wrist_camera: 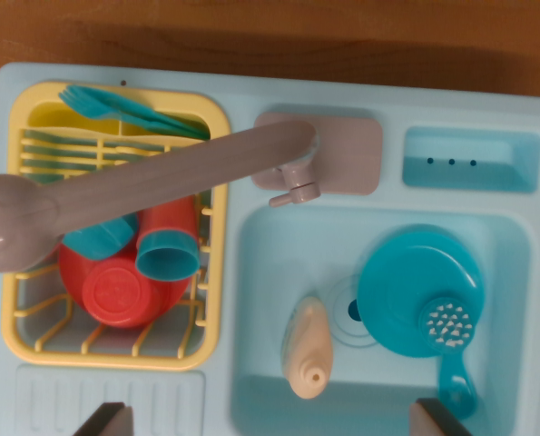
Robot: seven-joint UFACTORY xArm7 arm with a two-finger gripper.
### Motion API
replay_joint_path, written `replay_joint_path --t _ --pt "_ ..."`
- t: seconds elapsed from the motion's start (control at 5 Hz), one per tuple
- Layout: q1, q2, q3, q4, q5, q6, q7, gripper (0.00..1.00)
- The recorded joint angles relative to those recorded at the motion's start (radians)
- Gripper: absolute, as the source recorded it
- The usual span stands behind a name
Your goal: Pick detergent from the sink
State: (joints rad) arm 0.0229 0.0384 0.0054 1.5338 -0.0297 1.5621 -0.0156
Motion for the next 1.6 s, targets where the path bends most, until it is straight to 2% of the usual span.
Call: replay_joint_path --t 0.2,0.4,0.6,0.8,1.0,1.2,1.4,1.6 --pt "-0.0013 0.001 -0.002 -0.015 0.0010 -0.016 -0.003 0.00" --pt "-0.0013 0.001 -0.002 -0.015 0.0010 -0.016 -0.003 0.00" --pt "-0.0031 0.003 -0.004 -0.035 0.0024 -0.037 -0.007 0.00" --pt "-0.0031 0.003 -0.004 -0.035 0.0024 -0.037 -0.007 0.00" --pt "-0.0054 0.006 -0.006 -0.061 0.0041 -0.065 -0.012 0.00" --pt "-0.0054 0.006 -0.006 -0.061 0.0041 -0.065 -0.012 0.00" --pt "-0.0080 0.009 -0.010 -0.091 0.0062 -0.098 -0.018 0.00" --pt "-0.0080 0.009 -0.010 -0.091 0.0062 -0.098 -0.018 0.00"
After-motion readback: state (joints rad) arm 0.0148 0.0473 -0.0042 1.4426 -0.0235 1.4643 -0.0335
